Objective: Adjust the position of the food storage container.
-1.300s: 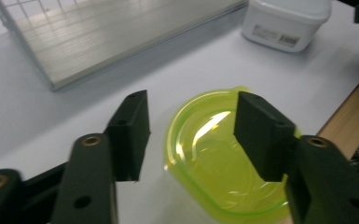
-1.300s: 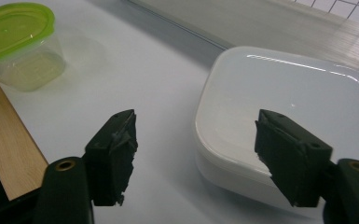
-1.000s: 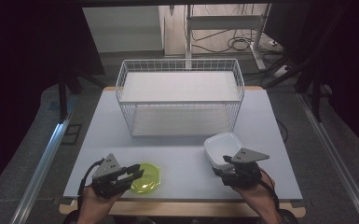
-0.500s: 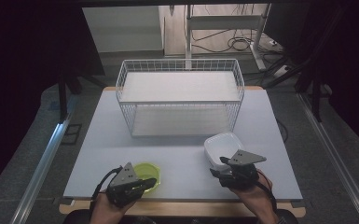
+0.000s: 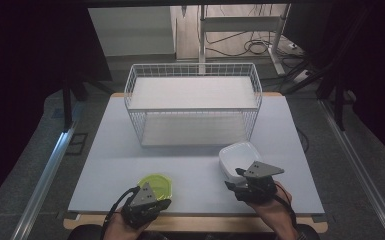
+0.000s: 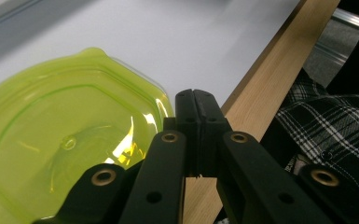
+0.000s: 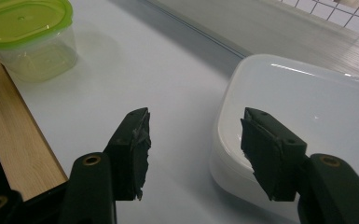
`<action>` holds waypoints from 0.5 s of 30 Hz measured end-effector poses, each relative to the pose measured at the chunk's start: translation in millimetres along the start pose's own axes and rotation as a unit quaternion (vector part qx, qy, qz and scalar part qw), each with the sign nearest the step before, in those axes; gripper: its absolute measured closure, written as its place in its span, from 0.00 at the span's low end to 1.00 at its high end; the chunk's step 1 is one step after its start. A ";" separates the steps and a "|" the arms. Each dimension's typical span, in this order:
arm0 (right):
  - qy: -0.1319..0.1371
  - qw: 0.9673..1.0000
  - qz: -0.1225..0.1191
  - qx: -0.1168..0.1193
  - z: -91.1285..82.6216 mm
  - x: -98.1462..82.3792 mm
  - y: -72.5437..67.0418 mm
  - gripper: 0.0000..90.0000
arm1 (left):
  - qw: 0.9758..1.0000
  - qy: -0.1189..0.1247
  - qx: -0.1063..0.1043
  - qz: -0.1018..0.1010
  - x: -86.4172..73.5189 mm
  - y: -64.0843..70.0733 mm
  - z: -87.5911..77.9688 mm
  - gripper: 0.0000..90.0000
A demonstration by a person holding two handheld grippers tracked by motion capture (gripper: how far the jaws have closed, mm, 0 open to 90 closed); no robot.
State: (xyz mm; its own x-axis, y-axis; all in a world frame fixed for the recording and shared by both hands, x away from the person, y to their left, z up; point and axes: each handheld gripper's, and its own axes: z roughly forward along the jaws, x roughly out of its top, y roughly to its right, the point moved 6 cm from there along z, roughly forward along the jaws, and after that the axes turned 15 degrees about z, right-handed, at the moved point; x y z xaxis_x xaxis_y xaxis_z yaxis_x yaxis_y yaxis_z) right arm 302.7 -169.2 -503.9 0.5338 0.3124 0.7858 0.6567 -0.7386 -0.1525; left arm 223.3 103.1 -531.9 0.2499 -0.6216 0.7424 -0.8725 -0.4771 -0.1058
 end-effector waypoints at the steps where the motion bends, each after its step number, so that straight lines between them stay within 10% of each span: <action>1: -0.001 1.000 0.000 -0.001 0.1 -0.1 0.1 0.47 | 1.000 -0.004 0.002 -0.001 -1.2 -1.0 0.9 1.00; 15: -0.005 1.000 -0.005 -0.005 1.5 -1.4 0.4 0.47 | 0.998 -0.006 0.023 -0.051 -16.5 -27.8 -0.1 1.00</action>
State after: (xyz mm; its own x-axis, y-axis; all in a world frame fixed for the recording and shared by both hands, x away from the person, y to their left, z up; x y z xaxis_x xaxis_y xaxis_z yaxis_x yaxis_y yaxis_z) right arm 303.0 -169.1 -506.0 0.5322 0.3250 0.7817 0.6567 -0.7412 -0.1389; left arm 243.5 126.7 -541.1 0.3408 -0.5759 0.7431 -0.8225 -0.5655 -0.0611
